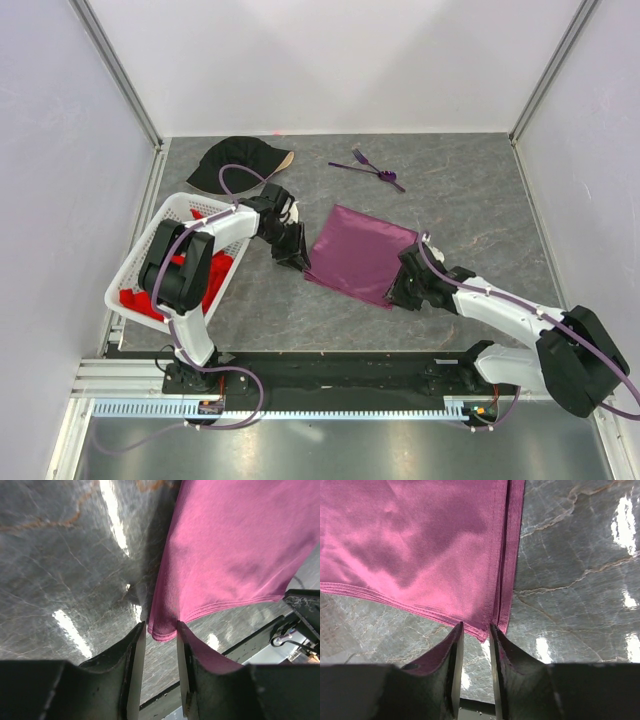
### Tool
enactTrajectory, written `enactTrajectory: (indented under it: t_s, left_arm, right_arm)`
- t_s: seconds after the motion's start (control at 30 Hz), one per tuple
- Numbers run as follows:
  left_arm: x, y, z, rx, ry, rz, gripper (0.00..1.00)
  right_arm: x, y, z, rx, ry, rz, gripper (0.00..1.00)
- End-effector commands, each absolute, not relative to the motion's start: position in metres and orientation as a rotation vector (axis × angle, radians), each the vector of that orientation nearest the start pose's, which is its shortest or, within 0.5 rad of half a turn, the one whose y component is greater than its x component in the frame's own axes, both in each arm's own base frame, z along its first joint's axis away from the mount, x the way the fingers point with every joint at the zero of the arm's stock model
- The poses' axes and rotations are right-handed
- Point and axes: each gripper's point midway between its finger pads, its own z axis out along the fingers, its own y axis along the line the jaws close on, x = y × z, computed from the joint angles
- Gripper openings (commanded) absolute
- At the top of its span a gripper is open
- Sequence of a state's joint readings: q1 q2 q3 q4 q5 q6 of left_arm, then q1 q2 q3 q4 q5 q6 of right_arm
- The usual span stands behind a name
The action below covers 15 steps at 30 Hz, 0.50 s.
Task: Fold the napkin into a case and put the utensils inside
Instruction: Smooth out the square-folded napkin at the center of the board.
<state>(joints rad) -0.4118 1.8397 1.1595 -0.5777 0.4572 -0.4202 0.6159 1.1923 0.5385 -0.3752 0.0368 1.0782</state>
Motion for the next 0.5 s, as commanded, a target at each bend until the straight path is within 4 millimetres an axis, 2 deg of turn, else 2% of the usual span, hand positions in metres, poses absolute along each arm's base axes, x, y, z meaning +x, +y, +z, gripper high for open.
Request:
enactTrajectory:
  t_s: [0.0,0.47]
  left_arm:
    - [0.2797,-0.2317,0.0337,0.135,2.928,-0.856,0.39]
    - [0.2812,-0.2325,0.0380,0.153,2.910,-0.858,0.36]
  right_arm:
    - [0.1985,0.1821,0.0283,0.670,2.635,0.564,0.33]
    - [0.1918,0.1891,0.0229,0.726,2.637,0.638,0.34]
